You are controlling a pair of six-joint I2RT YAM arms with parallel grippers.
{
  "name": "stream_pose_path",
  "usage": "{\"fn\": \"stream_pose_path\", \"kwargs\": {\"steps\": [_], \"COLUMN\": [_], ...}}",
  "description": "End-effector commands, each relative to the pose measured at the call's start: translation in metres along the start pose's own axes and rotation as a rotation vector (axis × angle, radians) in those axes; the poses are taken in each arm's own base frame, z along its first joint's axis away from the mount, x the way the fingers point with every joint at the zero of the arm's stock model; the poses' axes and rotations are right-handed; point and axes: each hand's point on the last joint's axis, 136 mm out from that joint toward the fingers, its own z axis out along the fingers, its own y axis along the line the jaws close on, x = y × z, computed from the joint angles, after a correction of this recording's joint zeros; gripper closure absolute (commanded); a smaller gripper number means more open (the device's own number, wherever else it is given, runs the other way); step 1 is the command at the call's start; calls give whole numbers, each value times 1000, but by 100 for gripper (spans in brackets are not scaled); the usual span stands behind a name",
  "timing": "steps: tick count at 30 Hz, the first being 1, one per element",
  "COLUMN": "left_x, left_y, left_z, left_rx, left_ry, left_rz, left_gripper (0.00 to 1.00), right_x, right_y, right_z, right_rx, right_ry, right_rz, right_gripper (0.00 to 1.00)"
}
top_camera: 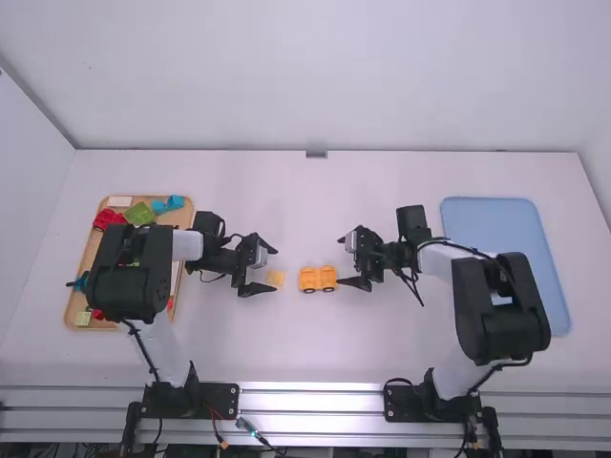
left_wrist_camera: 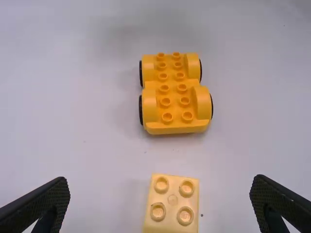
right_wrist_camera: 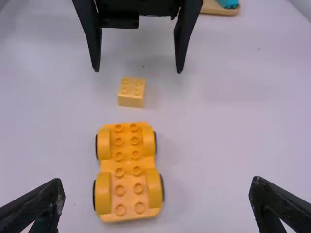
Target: Assemble lego blocks to make yellow taxi
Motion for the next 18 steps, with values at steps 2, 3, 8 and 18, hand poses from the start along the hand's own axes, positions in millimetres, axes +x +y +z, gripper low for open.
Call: {"fn": "stream_pose_path", "kwargs": {"steps": [2,3,8,18], "left_x": [7,9,14,25], "left_y": [-10,-9,-9,-3], "left_z": [9,11,20,24], "left_rx": [32,36,59,40], "left_ry": [3,10,29,106], "left_rz": [-31,-31,-35,-51], "left_gripper": [1,1,2,19], "right_x": [4,6,17,26], "right_y": [14,14,19,25], "right_z": [7,8,13,46], "right_rx": [-38,-36,-37,-56], "right_ry": [-68,-67,-71,-55], "right_rz": [34,32,29,34], "right_gripper": [1,1,1,1]}}
